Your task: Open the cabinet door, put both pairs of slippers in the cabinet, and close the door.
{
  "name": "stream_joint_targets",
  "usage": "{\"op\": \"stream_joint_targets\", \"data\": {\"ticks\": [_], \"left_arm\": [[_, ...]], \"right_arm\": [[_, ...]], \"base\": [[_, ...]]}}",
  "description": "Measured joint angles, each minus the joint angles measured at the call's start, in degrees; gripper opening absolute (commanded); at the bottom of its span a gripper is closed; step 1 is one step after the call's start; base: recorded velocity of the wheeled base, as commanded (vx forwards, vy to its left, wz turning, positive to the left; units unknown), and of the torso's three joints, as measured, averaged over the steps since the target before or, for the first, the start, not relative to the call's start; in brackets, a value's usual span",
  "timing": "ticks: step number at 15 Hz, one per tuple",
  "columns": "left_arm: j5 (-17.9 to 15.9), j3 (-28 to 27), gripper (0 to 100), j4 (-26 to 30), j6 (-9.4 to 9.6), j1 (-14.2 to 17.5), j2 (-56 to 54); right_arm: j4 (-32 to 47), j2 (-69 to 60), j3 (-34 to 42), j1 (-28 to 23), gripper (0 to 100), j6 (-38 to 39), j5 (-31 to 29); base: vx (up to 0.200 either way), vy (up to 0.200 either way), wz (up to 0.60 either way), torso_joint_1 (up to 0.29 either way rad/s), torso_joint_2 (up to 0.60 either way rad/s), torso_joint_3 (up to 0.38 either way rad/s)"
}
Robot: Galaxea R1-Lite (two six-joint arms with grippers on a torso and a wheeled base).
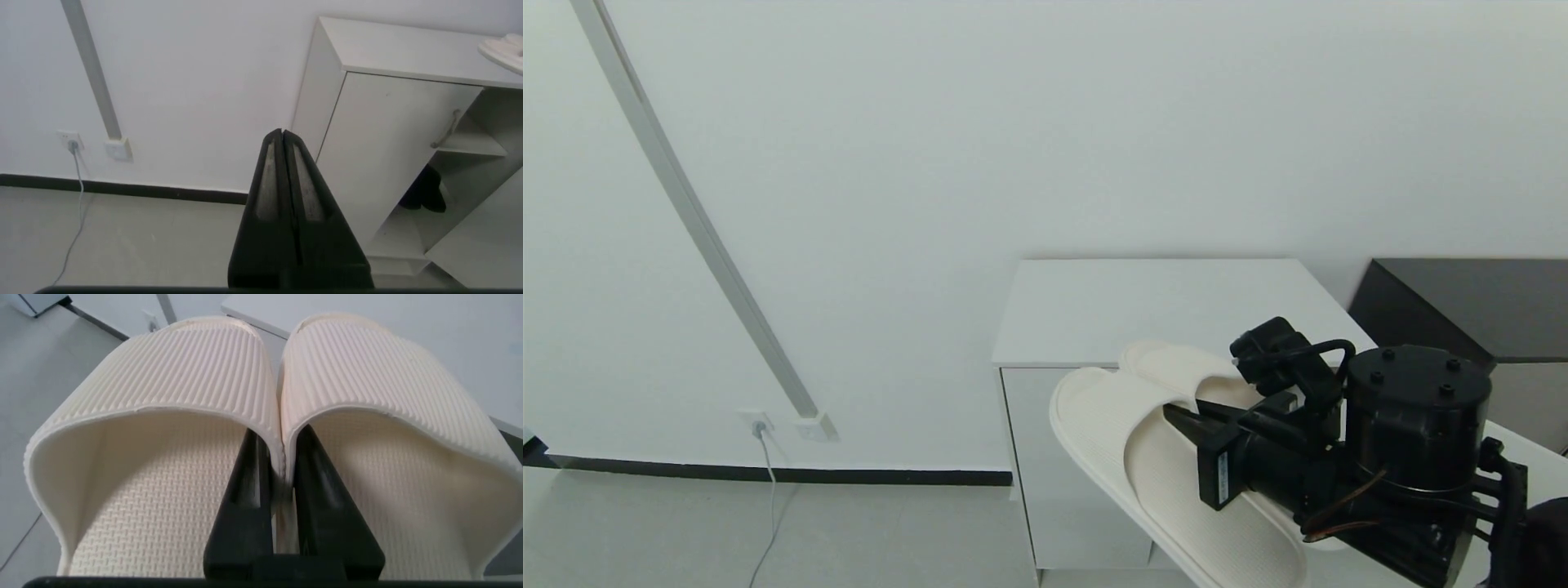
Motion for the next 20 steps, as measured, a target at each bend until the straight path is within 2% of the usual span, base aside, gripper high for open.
{"op": "stream_joint_targets", "data": {"ticks": [8,20], "left_arm": [[-0.1,0.0,0,0.0,0.04,0.0,0.0],[-0.1,0.0,0,0.0,0.17,0.0,0.0]], "right_arm": [[0.0,0.1,0.0,0.0,0,0.0,-0.1],[0.0,0.2,0.0,0.4,0,0.0,-0.2]], "base": [[0.0,0.0,0.0,0.0,0.0,0.0],[0.0,-0.2,0.0,0.002,0.0,0.002]]}}
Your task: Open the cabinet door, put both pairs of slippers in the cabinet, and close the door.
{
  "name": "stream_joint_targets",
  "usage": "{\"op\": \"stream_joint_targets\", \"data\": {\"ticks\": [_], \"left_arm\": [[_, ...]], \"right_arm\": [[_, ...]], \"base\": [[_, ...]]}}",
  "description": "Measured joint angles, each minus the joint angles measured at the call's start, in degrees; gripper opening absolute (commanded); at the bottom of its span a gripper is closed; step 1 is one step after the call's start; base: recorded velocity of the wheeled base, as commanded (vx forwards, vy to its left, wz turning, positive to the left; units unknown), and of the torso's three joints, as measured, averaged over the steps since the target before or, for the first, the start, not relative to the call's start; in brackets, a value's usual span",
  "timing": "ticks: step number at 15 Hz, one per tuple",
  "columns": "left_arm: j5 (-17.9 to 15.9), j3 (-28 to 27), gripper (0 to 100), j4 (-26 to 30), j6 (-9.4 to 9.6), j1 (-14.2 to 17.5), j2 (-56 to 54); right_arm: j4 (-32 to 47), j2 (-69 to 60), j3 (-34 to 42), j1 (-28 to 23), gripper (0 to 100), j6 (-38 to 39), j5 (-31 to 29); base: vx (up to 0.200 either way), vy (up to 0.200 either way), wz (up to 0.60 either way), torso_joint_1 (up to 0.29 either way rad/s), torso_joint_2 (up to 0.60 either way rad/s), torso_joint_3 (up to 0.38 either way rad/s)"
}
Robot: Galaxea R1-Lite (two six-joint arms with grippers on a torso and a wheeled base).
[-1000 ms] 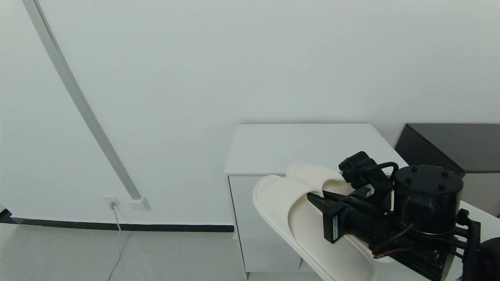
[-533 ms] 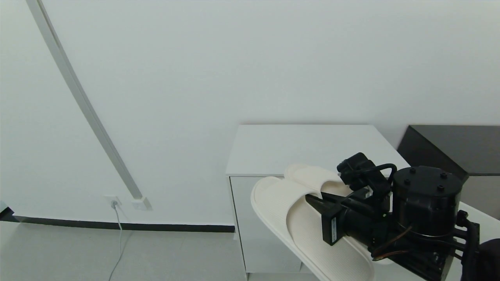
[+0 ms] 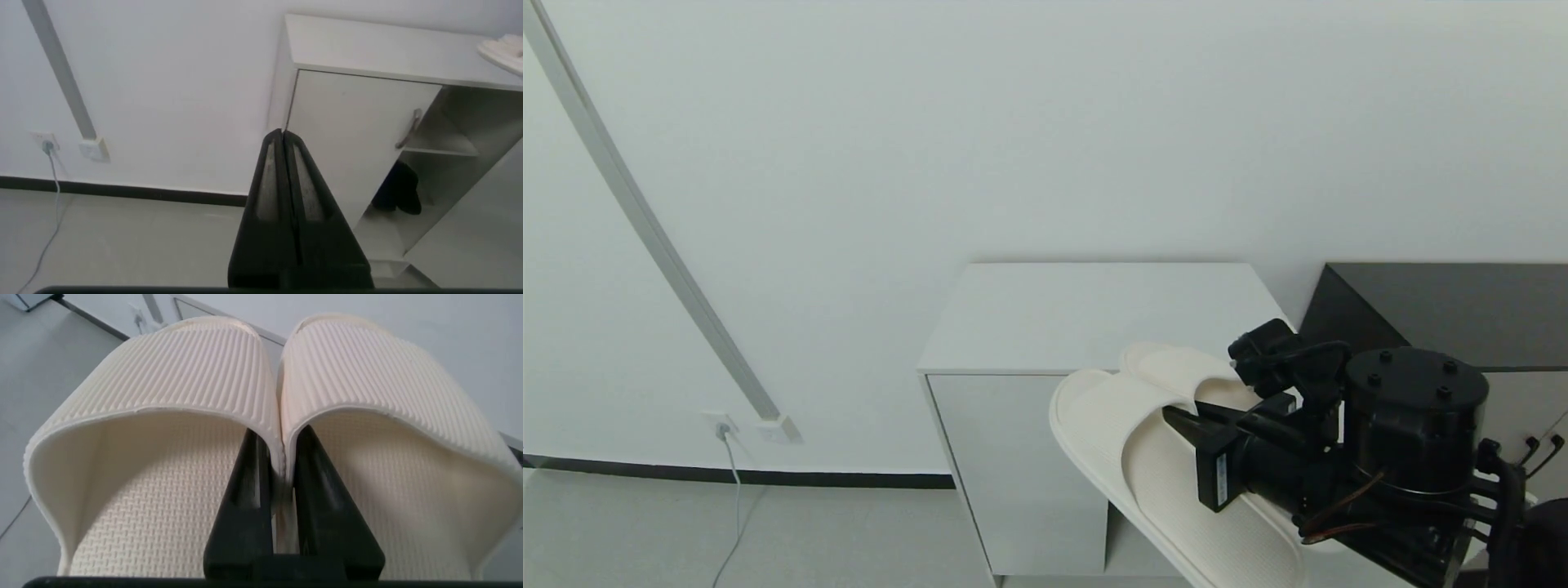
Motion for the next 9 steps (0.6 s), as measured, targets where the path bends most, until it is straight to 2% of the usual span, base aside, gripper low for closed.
{"op": "stream_joint_targets", "data": {"ticks": [5,9], "left_arm": [[0.0,0.0,0,0.0,-0.04,0.0,0.0],[0.0,0.0,0,0.0,-0.17,0.1,0.0]], "right_arm": [[0.0,0.0,0.1,0.2,0,0.0,-0.4],[0.1,0.0,0.6,0.3,0,0.0,-1.1]], "base": [[0.0,-0.2,0.0,0.0,0.0,0.003],[0.0,0.0,0.0,0.0,0.0,0.0]]}}
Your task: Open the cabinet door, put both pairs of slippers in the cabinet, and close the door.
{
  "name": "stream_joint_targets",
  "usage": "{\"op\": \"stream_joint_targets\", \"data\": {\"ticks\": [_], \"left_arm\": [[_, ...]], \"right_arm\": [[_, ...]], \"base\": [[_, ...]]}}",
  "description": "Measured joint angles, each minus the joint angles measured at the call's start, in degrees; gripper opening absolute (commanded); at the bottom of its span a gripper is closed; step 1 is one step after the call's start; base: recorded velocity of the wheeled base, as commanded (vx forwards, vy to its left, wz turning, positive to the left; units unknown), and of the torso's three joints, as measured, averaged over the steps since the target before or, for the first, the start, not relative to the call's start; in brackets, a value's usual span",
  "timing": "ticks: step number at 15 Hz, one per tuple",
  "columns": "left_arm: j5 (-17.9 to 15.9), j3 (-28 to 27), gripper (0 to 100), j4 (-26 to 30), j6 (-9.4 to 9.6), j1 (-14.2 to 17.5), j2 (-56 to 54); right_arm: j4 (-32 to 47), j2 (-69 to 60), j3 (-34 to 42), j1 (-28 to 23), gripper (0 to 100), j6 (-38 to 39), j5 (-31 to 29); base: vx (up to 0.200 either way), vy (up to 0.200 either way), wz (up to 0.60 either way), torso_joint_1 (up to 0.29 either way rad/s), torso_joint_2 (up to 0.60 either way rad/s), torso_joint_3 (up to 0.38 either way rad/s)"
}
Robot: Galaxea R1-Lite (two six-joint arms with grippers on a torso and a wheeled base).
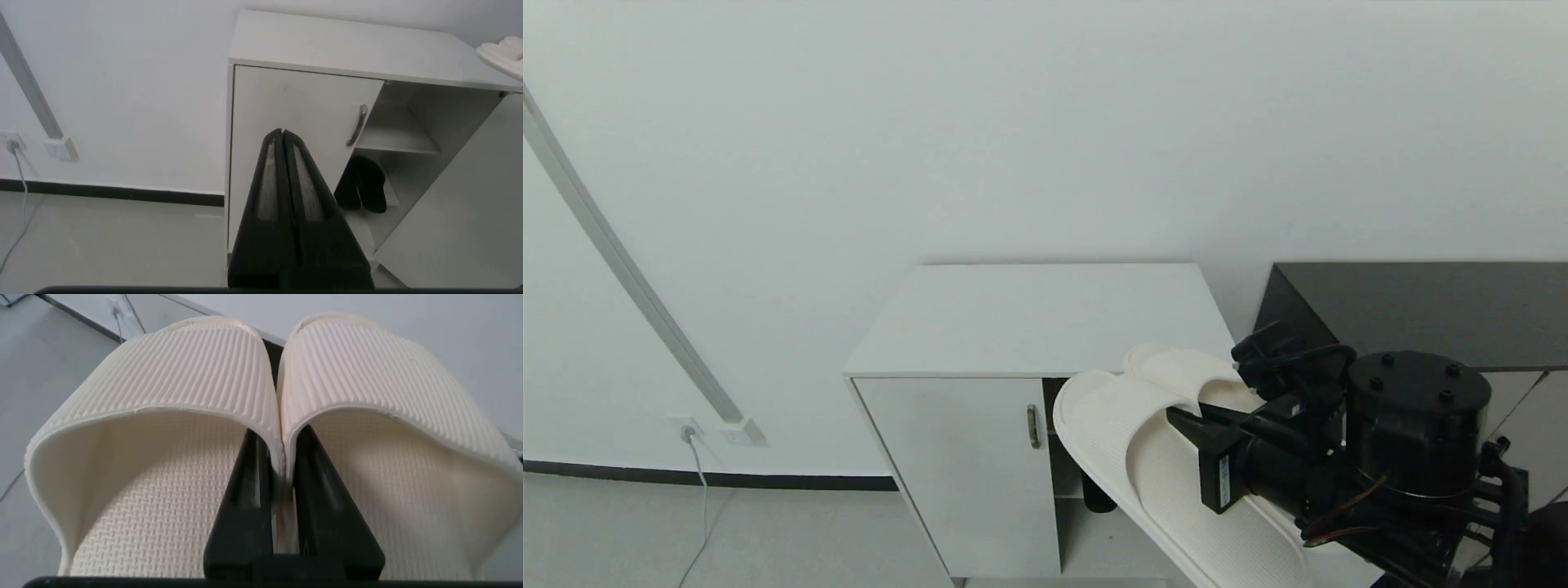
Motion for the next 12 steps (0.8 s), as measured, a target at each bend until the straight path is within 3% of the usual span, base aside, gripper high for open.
{"op": "stream_joint_targets", "data": {"ticks": [12], "left_arm": [[0.0,0.0,0,0.0,-0.09,0.0,0.0]], "right_arm": [[-0.3,-0.2,1.1,2.6,0,-1.3,-1.8]], "base": [[0.0,0.0,0.0,0.0,0.0,0.0]]}}
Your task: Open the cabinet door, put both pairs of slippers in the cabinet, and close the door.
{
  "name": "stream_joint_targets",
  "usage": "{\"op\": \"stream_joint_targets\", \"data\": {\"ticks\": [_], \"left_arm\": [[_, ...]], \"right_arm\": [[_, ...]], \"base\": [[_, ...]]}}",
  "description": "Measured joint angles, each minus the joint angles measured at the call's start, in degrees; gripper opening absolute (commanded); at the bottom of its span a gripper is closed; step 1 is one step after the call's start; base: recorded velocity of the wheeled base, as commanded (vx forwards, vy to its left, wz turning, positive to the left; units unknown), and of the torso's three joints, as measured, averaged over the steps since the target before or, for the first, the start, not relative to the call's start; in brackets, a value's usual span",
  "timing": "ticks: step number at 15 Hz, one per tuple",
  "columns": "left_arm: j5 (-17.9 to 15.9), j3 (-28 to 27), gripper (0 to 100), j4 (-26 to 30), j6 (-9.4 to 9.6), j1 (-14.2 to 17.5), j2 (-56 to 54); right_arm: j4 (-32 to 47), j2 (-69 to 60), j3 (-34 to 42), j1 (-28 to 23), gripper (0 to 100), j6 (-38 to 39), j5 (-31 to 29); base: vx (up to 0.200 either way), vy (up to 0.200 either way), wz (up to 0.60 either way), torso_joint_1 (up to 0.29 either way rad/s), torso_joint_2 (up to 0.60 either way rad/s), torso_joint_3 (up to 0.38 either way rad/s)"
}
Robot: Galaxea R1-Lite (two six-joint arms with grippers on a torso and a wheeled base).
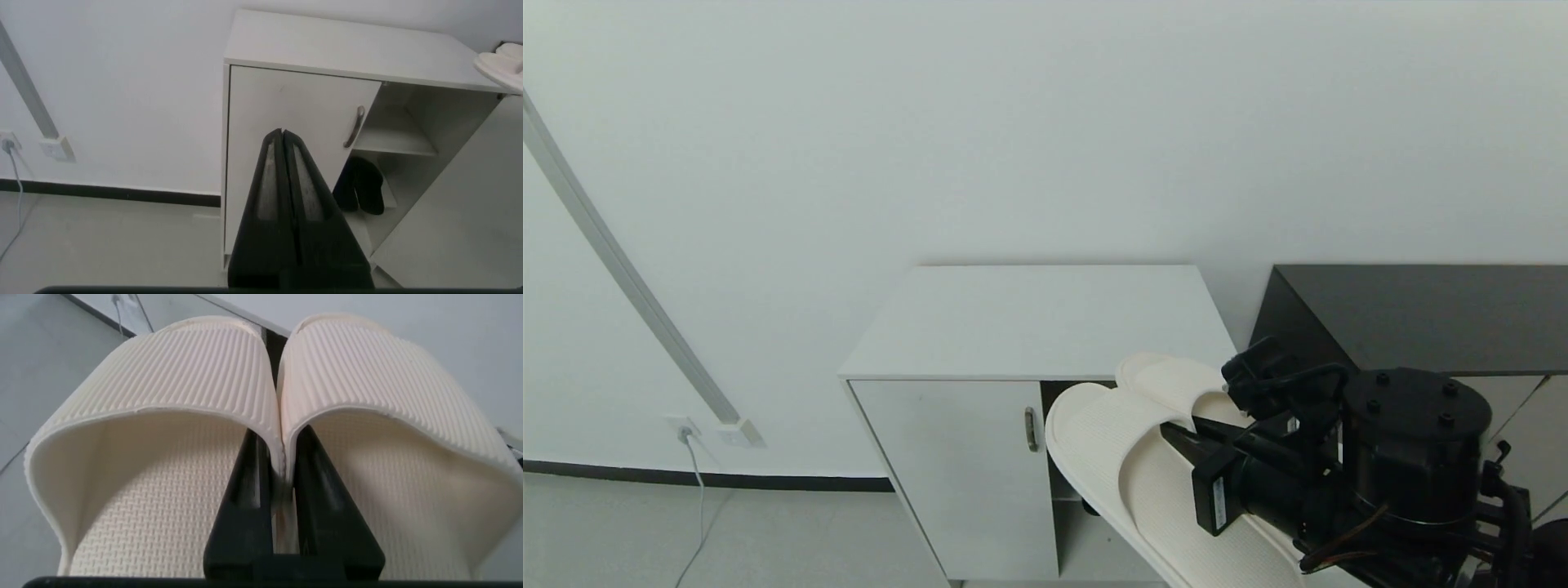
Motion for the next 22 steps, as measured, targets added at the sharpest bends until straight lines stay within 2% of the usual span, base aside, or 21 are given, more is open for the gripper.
{"op": "stream_joint_targets", "data": {"ticks": [7,15,22], "left_arm": [[0.0,0.0,0,0.0,0.01,0.0,0.0],[0.0,0.0,0,0.0,0.01,0.0,0.0],[0.0,0.0,0,0.0,0.0,0.0,0.0]], "right_arm": [[-0.1,-0.1,0.5,1.4,0,0.0,0.0],[0.0,-0.1,1.2,1.7,0,-0.1,0.1],[0.0,0.0,1.6,1.7,0,0.0,0.2]], "base": [[0.0,0.0,0.0,-0.029,0.06,0.036],[0.0,0.0,0.0,-0.162,0.37,0.207],[0.0,0.0,0.0,-0.226,0.54,0.3]]}}
